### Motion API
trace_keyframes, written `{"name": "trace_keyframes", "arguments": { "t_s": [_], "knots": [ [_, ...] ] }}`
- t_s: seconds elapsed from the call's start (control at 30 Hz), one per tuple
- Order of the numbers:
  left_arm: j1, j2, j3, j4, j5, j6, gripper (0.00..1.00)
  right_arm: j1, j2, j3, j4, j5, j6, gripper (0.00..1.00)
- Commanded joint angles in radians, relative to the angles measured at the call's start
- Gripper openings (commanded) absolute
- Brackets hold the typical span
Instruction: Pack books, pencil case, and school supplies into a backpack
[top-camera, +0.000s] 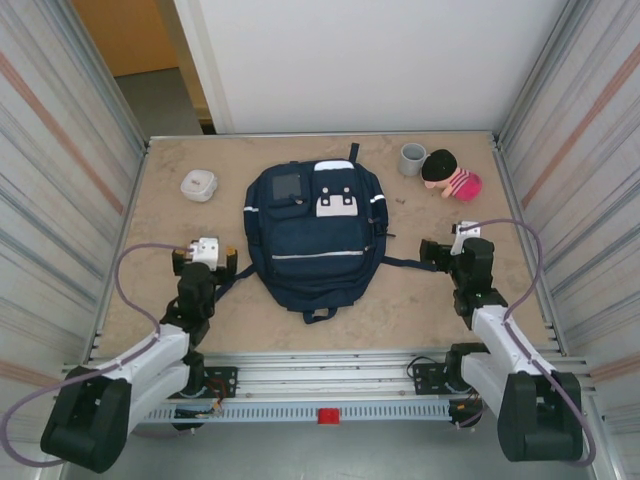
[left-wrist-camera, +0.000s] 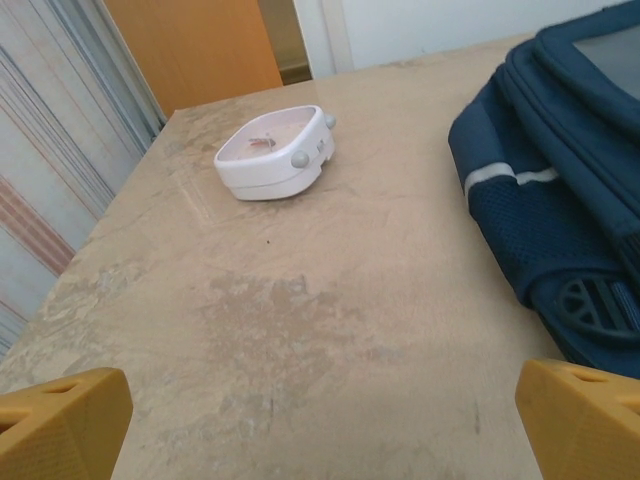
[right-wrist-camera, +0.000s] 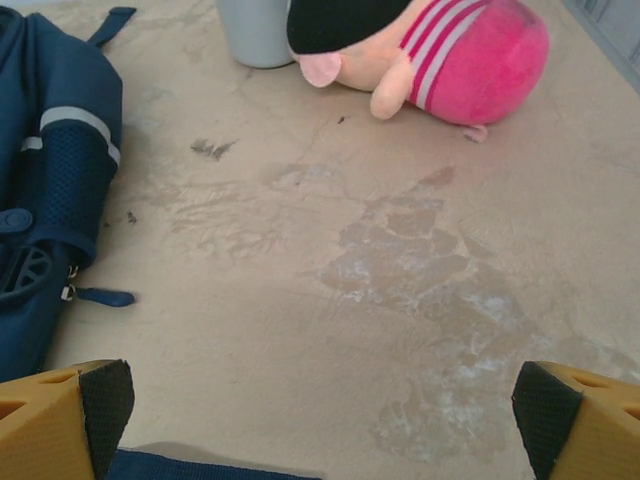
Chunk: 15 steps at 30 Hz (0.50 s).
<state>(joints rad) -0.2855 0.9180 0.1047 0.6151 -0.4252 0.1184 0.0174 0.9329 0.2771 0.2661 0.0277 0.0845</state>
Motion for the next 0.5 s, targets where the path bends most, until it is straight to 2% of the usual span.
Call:
{"name": "trace_keyframes", "arguments": {
  "t_s": [0.0,0.1,0.23,0.37,0.47],
  "knots": [
    [0.063,0.029,-0.017,0.162,0.107,-0.003,0.99,-0.006,0.051,-0.034,0.178,-0.043,-0.038,0.99],
    [0.13,0.069,-0.023,0.217,0.167,-0.027,0.99,-0.006,0.143,-0.026,0.251,-0.059,-0.064,0.99],
    [0.185,0.149,-0.007,0.286,0.231,-0.031,0.99,-0.005,0.27,-0.022,0.433,-0.097,-0.085,0.99],
    [0.195,0.236,0.017,0.351,0.24,-0.024,0.99,-0.007,0.418,0.013,0.577,-0.134,-0.11,0.99],
    [0.197,0.243,0.017,0.36,0.243,-0.025,0.99,-0.035,0.515,0.05,0.593,-0.14,-0.076,0.99]
  ]
}}
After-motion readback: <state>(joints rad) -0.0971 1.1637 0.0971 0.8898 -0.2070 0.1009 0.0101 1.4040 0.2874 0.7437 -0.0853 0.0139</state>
